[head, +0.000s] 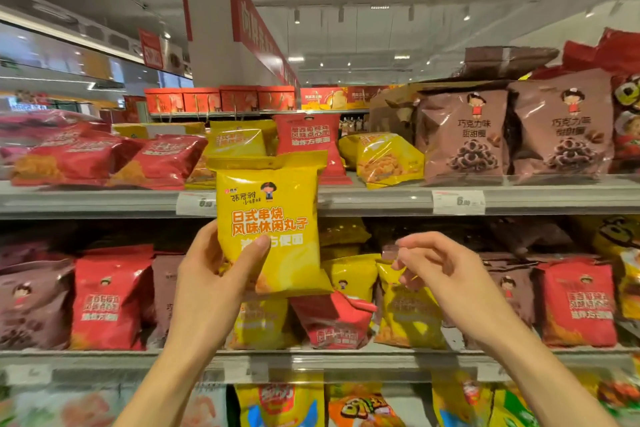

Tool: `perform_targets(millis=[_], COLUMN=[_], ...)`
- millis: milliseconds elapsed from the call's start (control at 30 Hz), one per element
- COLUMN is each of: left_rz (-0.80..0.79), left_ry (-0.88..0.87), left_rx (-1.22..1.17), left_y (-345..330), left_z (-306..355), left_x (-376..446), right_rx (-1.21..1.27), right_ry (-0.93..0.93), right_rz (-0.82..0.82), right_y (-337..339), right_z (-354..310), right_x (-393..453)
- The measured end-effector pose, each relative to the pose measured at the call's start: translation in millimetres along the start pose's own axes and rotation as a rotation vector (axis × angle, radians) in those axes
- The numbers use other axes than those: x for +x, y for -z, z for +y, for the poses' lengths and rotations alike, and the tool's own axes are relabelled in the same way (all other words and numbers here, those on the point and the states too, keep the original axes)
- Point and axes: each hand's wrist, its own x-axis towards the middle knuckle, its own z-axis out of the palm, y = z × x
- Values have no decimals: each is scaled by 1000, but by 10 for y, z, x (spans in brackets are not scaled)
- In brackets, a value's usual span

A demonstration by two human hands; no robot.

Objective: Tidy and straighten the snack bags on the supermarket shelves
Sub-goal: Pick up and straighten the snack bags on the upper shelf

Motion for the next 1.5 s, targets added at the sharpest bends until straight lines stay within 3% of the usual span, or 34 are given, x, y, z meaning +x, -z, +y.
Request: perform_targets(millis=[300,567,767,867,1000,1133,1300,1500], left_rz=[-12,21,-7,-53,-117,-154,-157,-151], left_ry=[-77,-128,-137,-143,-147,-167,-169,-192], left_rx=[15,104,126,138,138,150,143,158], left_y=[49,75,210,305,402,438,478,499], left_z=[172,278,320,289,235,200,177,193], left_x=[623,1294,1679,1803,1877,1909,1908,1877], right_rx=[-69,-395,-826,-910,-849,-629,-299,-134], right_ry=[119,240,137,19,-84,-117,-109,-88], right_rz=[36,39,31,-6,-28,0,-31,-9], right_y=[-178,-330,-620,-762,-927,-1003,-1008,-1023], right_z=[-413,-726,-853,-832,-777,-756,-767,-786], right_x=[680,1445,1934,2040,2085,2073,2051,2035])
